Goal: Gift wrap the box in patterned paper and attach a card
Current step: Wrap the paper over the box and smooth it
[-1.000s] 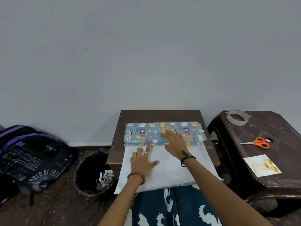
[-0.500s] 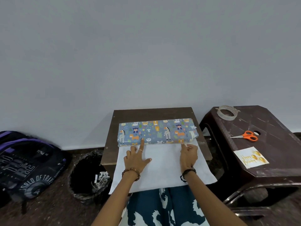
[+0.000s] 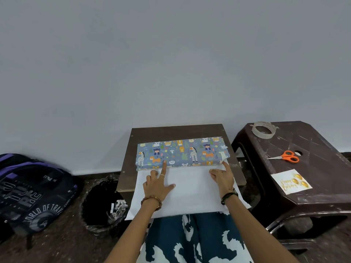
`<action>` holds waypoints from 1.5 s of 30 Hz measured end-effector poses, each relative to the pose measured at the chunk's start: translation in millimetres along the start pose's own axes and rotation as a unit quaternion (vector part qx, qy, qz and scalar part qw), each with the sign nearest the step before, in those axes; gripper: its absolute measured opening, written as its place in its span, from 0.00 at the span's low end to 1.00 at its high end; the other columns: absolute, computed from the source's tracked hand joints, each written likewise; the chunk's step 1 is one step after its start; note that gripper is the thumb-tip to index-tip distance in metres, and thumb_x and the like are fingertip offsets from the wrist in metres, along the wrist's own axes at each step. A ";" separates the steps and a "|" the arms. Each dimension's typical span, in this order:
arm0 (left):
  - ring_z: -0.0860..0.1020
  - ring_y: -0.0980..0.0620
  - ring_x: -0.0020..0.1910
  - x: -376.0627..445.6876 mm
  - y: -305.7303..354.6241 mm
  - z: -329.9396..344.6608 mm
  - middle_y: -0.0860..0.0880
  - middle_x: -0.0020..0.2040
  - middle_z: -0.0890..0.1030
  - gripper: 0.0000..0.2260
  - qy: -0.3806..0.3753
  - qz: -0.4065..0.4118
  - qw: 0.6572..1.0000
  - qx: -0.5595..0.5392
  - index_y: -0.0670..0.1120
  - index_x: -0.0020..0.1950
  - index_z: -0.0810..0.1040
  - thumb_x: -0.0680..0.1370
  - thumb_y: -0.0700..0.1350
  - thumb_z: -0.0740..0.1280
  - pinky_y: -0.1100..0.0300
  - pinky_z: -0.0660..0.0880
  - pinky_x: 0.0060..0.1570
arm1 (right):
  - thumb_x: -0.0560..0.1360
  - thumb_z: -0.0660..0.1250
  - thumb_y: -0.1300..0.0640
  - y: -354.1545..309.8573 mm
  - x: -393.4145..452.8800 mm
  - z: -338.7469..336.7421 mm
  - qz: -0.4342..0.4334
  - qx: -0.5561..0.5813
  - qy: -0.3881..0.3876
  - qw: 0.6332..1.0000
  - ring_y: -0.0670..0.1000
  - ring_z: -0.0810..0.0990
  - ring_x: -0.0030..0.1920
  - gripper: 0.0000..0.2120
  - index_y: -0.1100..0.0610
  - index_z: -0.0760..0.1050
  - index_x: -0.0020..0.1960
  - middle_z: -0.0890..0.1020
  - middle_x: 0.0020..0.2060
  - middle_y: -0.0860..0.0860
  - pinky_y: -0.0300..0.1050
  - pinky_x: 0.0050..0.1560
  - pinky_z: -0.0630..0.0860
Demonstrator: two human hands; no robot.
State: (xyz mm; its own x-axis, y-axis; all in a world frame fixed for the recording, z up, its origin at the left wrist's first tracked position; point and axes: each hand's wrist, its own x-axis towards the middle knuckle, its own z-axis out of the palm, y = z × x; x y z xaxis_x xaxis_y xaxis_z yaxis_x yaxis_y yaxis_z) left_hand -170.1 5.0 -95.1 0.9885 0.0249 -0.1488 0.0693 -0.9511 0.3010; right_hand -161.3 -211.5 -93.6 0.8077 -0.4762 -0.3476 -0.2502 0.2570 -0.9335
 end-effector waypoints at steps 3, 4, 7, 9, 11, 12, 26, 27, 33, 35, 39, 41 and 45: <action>0.65 0.47 0.64 0.1 -0.1 1.0 0.46 0.67 0.62 0.39 0.004 0.001 1.000 0.006 0.58 0.74 0.37 0.75 0.62 0.61 0.54 0.66 0.60 | 0.71 0.67 0.71 -1.5 1.0 -2.2 0.006 0.018 -0.014 1.000 0.53 0.78 0.47 0.31 0.58 0.62 0.72 0.78 0.38 0.53 0.43 0.49 0.75; 0.65 0.47 0.64 0.2 -0.1 1.1 0.46 0.67 0.62 0.39 0.004 0.001 1.000 0.007 0.58 0.74 0.37 0.75 0.62 0.61 0.54 0.66 0.60 | 0.71 0.66 0.71 -2.0 1.4 -2.7 0.008 0.020 -0.019 1.000 0.54 0.77 0.47 0.31 0.58 0.62 0.72 0.78 0.39 0.54 0.43 0.50 0.75; 0.65 0.47 0.63 0.5 -0.3 1.4 0.46 0.67 0.62 0.39 0.002 0.001 1.000 0.007 0.58 0.74 0.37 0.75 0.63 0.60 0.55 0.65 0.60 | 0.71 0.66 0.72 -1.1 3.7 -4.7 0.009 0.020 -0.027 0.999 0.54 0.77 0.49 0.32 0.59 0.62 0.72 0.79 0.43 0.57 0.44 0.52 0.75; 0.65 0.47 0.64 0.4 -0.3 1.4 0.46 0.67 0.62 0.39 0.001 0.001 1.000 0.006 0.58 0.74 0.37 0.75 0.63 0.60 0.55 0.65 0.60 | 0.71 0.67 0.71 -0.6 4.1 -5.8 0.010 0.020 -0.033 0.999 0.54 0.78 0.49 0.32 0.59 0.62 0.72 0.79 0.45 0.58 0.44 0.52 0.75; 0.65 0.47 0.64 0.0 0.0 0.6 0.45 0.67 0.62 0.39 -0.002 0.002 1.000 0.004 0.57 0.74 0.37 0.75 0.62 0.61 0.54 0.65 0.61 | 0.71 0.67 0.71 -0.5 3.8 -6.6 0.010 0.015 -0.038 0.999 0.54 0.78 0.49 0.32 0.59 0.62 0.72 0.79 0.45 0.58 0.44 0.52 0.75; 0.65 0.47 0.64 -0.1 -0.1 0.4 0.45 0.67 0.62 0.39 -0.003 0.003 1.000 0.002 0.57 0.74 0.37 0.75 0.62 0.61 0.54 0.65 0.61 | 0.71 0.67 0.71 -0.4 4.0 -6.9 0.010 0.012 -0.041 0.999 0.54 0.78 0.50 0.31 0.59 0.62 0.72 0.79 0.45 0.59 0.44 0.52 0.75; 0.65 0.47 0.63 2.7 0.4 -2.6 0.46 0.67 0.62 0.40 -0.020 0.002 1.000 0.009 0.57 0.74 0.37 0.75 0.63 0.61 0.55 0.65 0.59 | 0.75 0.64 0.61 -0.9 -33.5 30.8 -0.260 -0.279 0.023 0.924 0.48 0.75 0.36 0.15 0.56 0.68 0.61 0.75 0.37 0.47 0.36 0.33 0.69; 0.65 0.47 0.63 2.0 0.2 -2.2 0.46 0.67 0.62 0.39 -0.019 0.003 1.000 0.010 0.57 0.74 0.37 0.75 0.63 0.61 0.55 0.65 0.59 | 0.76 0.64 0.60 -4.0 -35.7 39.8 -0.305 -0.306 -0.021 0.901 0.46 0.75 0.39 0.13 0.55 0.69 0.60 0.77 0.42 0.48 0.32 0.36 0.69; 0.62 0.44 0.66 -4.0 1.4 -1.9 0.43 0.72 0.54 0.41 -0.011 -0.029 0.999 -0.044 0.61 0.73 0.37 0.73 0.64 0.63 0.53 0.64 0.62 | 0.80 0.58 0.53 -21.9 -9.5 88.6 -0.374 -0.598 -0.202 0.680 0.53 0.61 0.72 0.21 0.50 0.63 0.72 0.65 0.71 0.52 0.55 0.72 0.54; 0.60 0.42 0.69 -4.8 0.0 -2.7 0.42 0.74 0.47 0.46 0.003 -0.055 0.992 -0.113 0.61 0.71 0.35 0.69 0.62 0.69 0.51 0.64 0.64 | 0.80 0.56 0.52 -24.9 -2.7 91.8 -0.339 -0.612 -0.212 0.682 0.50 0.64 0.70 0.18 0.49 0.66 0.70 0.68 0.70 0.49 0.53 0.71 0.54; 0.53 0.38 0.73 1.2 -8.9 -5.1 0.42 0.75 0.36 0.55 0.006 -0.091 0.970 -0.227 0.59 0.69 0.32 0.65 0.55 0.76 0.46 0.60 0.67 | 0.80 0.57 0.51 -25.4 2.2 94.3 -0.349 -0.603 -0.205 0.687 0.49 0.69 0.67 0.16 0.49 0.71 0.67 0.71 0.68 0.48 0.52 0.70 0.59; 0.54 0.38 0.73 3.0 -13.0 -6.4 0.42 0.75 0.35 0.54 0.004 -0.079 0.969 -0.236 0.62 0.66 0.32 0.65 0.55 0.76 0.46 0.61 0.67 | 0.79 0.58 0.52 -24.7 3.3 96.0 -0.347 -0.598 -0.205 0.693 0.50 0.71 0.66 0.16 0.50 0.72 0.66 0.72 0.67 0.48 0.51 0.69 0.61; 0.59 0.37 0.70 1.7 -14.0 -6.5 0.44 0.76 0.36 0.50 0.010 -0.054 0.979 -0.198 0.64 0.65 0.32 0.67 0.57 0.74 0.48 0.64 0.64 | 0.79 0.59 0.51 -24.5 6.5 96.3 -0.336 -0.599 -0.216 0.694 0.49 0.71 0.65 0.16 0.49 0.72 0.65 0.72 0.67 0.48 0.51 0.68 0.62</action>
State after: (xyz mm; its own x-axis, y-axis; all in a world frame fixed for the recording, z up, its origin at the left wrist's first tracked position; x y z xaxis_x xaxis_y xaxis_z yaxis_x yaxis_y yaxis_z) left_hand -168.6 20.4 -93.4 0.9750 0.1280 -0.1819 0.2152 -0.7494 0.6261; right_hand -98.5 -139.9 -64.5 0.9769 0.2126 0.0205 0.2052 -0.9077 -0.3660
